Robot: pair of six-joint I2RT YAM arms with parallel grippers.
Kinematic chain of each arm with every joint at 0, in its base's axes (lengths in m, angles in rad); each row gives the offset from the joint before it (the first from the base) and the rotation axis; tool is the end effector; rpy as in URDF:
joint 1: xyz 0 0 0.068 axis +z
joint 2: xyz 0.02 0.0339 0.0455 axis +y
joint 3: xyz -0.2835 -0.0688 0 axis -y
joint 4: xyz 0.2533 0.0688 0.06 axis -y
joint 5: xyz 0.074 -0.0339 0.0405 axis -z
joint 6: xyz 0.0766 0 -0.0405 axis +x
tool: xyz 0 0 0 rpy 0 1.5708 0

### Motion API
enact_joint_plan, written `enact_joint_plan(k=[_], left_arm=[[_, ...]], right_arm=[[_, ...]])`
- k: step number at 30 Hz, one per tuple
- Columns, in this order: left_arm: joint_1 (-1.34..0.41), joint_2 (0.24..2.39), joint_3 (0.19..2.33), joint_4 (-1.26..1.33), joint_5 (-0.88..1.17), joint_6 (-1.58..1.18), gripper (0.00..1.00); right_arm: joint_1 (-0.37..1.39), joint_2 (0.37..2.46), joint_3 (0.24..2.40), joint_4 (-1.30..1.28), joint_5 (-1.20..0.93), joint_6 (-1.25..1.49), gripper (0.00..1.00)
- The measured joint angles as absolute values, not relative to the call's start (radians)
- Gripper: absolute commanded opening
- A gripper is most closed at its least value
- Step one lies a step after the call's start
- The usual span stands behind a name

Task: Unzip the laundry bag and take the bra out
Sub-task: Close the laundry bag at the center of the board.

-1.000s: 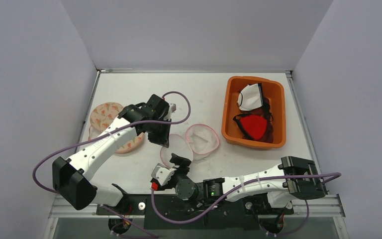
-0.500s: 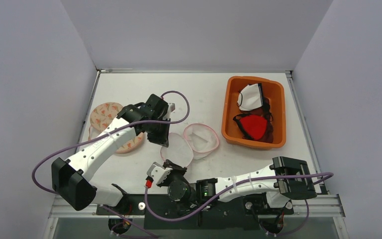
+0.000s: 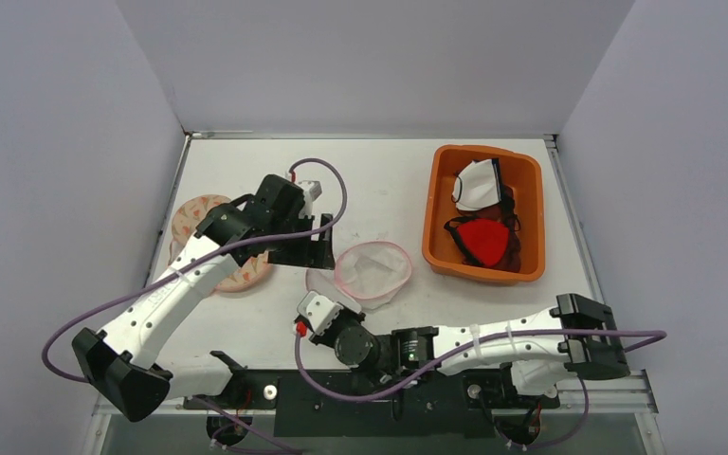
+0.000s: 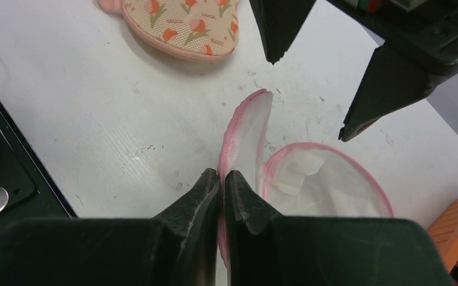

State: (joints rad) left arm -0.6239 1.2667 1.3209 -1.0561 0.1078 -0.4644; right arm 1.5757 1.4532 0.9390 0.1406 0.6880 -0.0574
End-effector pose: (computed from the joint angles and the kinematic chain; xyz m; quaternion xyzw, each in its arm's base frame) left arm 0.2108 -0.1619 0.3311 0.0914 0.9542 -0.1893 0.2130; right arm 0.0469 0.3610 0.2741 -0.4367 0.6710 0.1630 0.5766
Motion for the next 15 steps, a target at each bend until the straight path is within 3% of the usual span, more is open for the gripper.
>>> enact_joint_plan(k=[6,15], left_arm=[[-0.620,1.168,1.321,-1.028,0.052,-0.519,0.89],[-0.618,0.823,1.104,-0.809,-0.022,-0.637,0.89]], right_arm=[[1.463,1.375,0.911,0.119,0.525,0.066,0.05],[1.116,1.242,0.795,0.184,0.176,0.314,0.05]])
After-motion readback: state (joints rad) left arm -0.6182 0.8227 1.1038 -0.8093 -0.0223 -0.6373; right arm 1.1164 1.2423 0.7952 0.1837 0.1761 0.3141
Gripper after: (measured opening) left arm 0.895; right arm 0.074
